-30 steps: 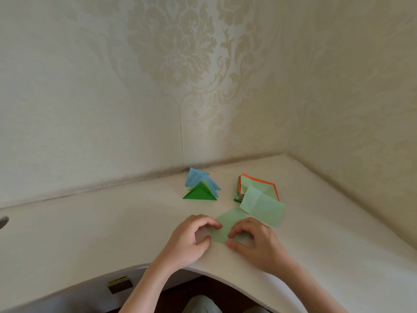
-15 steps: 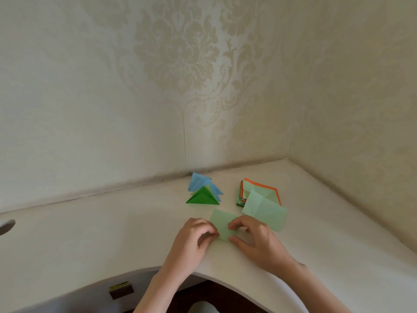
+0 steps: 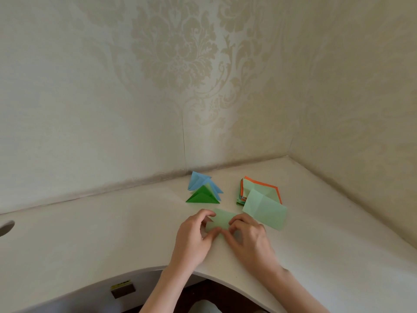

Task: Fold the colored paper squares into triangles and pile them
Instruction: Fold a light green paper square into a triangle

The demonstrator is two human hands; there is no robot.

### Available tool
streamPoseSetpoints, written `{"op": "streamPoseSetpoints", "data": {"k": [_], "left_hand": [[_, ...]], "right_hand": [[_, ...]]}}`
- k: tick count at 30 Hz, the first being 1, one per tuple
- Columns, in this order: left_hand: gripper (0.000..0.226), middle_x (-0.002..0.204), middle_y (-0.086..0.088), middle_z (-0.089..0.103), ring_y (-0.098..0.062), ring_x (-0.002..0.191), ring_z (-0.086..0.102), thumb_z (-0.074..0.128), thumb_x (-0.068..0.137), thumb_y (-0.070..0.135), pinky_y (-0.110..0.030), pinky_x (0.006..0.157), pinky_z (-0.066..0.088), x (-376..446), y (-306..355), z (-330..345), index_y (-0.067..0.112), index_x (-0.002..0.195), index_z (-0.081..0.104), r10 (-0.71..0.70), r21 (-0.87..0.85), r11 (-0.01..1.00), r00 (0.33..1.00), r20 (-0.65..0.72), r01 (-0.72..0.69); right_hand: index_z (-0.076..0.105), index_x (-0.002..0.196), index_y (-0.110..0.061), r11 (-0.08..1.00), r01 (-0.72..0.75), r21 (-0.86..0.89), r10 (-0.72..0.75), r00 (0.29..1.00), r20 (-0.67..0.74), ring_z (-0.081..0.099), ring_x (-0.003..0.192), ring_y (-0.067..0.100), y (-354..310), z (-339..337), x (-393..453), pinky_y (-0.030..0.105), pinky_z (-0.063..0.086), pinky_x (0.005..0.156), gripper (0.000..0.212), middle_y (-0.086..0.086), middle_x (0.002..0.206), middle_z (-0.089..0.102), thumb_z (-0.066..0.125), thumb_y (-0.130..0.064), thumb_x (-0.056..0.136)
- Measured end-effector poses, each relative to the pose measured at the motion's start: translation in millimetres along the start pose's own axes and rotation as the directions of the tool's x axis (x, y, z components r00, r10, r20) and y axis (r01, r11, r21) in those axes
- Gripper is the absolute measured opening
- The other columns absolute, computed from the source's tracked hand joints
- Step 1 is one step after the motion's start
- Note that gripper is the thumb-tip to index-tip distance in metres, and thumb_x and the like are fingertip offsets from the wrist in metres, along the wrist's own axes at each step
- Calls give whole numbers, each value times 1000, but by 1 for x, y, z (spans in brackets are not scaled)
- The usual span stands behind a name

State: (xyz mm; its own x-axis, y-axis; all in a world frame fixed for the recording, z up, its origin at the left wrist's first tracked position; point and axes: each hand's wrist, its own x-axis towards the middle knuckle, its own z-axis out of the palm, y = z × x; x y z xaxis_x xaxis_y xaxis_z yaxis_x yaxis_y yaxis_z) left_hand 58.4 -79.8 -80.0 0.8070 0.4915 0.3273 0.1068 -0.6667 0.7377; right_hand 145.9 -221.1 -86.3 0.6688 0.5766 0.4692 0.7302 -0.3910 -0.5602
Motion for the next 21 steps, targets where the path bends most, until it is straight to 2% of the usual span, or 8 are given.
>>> {"op": "streamPoseSetpoints", "data": {"k": [4,9,13,15,17,19,21], "left_hand": [[28,89,21,62,5,82,56,77,77,31,-10,73,42,0,2,3,33,101,63,-14,32,999,1000,-18,15],[29,91,16,58,3,82,55,78,75,16,-6,69,39,3,1,2,32,94,63,-40,-3,999,999,-22,40],[28,88,14,58,3,80,53,76,76,6,-6,66,39,5,-3,-2,29,88,65,-62,-40,997,997,-46,60],[28,87,14,59,3,78,54,73,77,5,-6,67,40,5,-5,-3,31,83,65,-58,-30,998,998,-35,57],[28,84,14,60,0,78,56,70,80,4,-9,69,42,5,-6,-1,32,79,67,-48,-11,999,999,-16,47],[25,83,16,57,-5,82,55,67,83,5,-12,72,43,4,-7,2,29,79,68,-19,46,999,1000,-3,19],[21,84,17,52,-9,86,51,63,87,5,-12,73,39,4,-7,3,24,82,69,31,141,989,999,10,-32]], "right_hand": [[65,82,-23,999,-17,27,17,1000,12,58,77,4,1,1,3,33,52,72,15,-15,86,55,69,-37,77],[70,99,-24,994,-66,82,60,996,70,56,84,-1,2,0,6,26,48,81,29,-22,92,53,79,-25,72],[70,102,-20,990,-69,120,52,989,141,54,87,-6,8,-5,6,3,37,82,30,-12,96,58,78,-14,74],[69,105,-21,992,-74,103,55,982,178,52,95,-6,11,-7,6,0,31,86,30,-11,105,59,76,-13,77],[67,111,-23,995,-80,64,65,975,215,48,111,1,14,-9,6,3,26,96,31,-10,120,58,74,-17,81],[63,118,-24,999,-47,1,45,965,259,43,126,7,14,-12,6,18,29,106,31,-9,132,53,67,-25,87],[60,123,-27,991,8,-130,31,956,291,37,133,7,11,-15,3,28,30,106,32,-13,138,48,54,-38,93]]}}
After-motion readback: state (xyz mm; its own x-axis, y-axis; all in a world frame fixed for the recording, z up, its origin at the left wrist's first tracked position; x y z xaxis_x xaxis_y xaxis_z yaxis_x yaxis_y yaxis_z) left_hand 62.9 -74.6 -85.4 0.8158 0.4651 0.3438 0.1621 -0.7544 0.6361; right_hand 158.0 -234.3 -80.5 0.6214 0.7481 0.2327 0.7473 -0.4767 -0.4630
